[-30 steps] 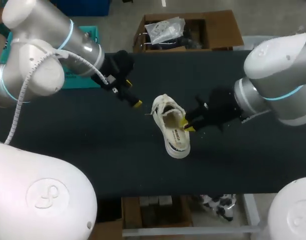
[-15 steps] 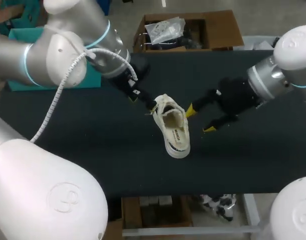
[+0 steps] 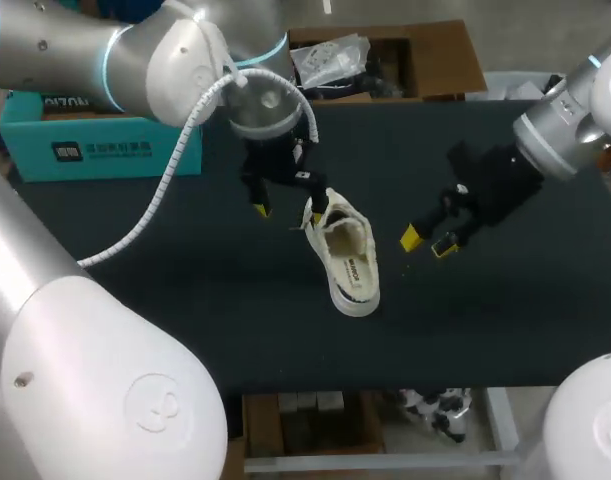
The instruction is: Open the shoe tongue, take the insole out of the shoe, put the insole back into the shoe, and pack the shoe into the shoebox
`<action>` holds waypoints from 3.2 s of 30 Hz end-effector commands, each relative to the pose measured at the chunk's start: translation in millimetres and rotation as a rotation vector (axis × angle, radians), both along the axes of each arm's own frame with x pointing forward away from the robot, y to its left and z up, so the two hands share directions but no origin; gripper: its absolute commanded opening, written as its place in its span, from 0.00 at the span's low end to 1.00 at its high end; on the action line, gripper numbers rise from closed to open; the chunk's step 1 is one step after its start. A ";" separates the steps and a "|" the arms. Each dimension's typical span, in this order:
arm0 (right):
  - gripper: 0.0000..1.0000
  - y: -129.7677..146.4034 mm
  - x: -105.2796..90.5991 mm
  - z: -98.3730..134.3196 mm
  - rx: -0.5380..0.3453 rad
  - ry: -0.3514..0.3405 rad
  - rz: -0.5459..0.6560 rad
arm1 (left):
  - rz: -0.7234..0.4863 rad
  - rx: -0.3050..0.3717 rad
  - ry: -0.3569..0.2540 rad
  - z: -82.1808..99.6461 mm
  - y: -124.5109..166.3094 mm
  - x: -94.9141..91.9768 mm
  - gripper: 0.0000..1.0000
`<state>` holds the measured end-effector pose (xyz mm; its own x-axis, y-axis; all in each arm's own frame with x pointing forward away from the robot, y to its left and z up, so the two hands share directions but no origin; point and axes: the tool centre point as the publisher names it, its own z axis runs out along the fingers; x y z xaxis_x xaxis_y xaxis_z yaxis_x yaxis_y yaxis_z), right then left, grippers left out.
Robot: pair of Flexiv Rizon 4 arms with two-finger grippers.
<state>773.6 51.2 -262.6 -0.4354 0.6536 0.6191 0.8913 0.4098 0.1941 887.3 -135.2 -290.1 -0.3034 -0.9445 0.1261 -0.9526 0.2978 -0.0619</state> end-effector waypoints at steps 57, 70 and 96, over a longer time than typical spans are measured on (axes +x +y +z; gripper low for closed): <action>1.00 -70.7 -15.7 5.4 -0.431 -0.664 1.095 | 0.231 0.075 0.093 -48.7 -23.3 33.4 0.00; 1.00 -70.7 -15.7 5.4 -0.431 -0.664 1.095 | -0.201 0.023 -0.129 41.9 8.6 177.3 0.00; 1.00 -70.7 -15.7 5.4 -0.431 -0.664 1.095 | -0.619 0.151 -0.580 190.4 195.3 318.9 0.00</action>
<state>757.3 -20.3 -257.7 -0.9881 -0.1327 -0.0773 -0.1424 0.9802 0.1378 1220.7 39.1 -112.4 -0.7503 -0.5776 -0.3216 -0.4761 0.8096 -0.3433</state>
